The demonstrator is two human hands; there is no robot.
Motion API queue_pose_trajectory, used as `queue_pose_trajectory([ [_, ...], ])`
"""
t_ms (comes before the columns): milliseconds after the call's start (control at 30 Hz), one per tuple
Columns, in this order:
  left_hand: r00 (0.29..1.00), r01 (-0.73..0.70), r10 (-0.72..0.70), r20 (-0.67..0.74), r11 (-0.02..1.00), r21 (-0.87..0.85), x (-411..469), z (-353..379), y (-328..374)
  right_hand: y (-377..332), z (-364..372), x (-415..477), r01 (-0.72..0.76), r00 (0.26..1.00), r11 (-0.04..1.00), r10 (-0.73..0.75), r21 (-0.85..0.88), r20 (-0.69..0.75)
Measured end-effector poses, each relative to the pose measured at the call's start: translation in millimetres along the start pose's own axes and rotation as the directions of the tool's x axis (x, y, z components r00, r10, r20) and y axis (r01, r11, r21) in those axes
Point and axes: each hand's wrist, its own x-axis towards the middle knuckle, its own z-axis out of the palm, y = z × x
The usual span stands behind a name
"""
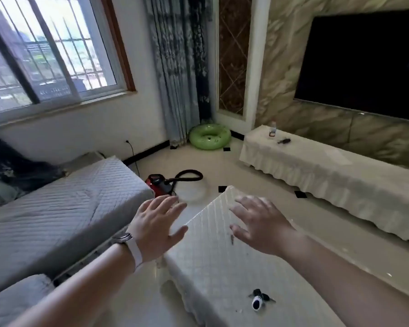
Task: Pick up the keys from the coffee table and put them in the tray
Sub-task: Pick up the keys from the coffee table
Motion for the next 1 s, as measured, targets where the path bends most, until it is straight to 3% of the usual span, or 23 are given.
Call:
queue_pose_trajectory([
  [200,0.985,-0.153,0.16,0.059,0.982,-0.112,100.3,36.3,-0.5,49.3,10.1,23.9,-0.118,0.992,0.992,0.12,0.054,-0.03],
  [433,0.912,-0.371,0.401,0.089,0.897,-0.24,201.7,103.4,-17.9,78.6,45.3,61.4,-0.352,0.936,0.935,0.352,0.034,0.009],
  [733,0.782,-0.512,0.614,0.11,0.733,-0.448,298.2,216.9,-68.7,86.2,99.7,109.2,-0.677,0.735,0.734,0.672,0.047,0.091],
  [1000,0.738,-0.462,0.634,0.229,0.723,-0.514,325.0,315.7,-55.8,89.1,155.9,100.0,-0.804,0.587,0.565,0.803,0.185,0.1],
])
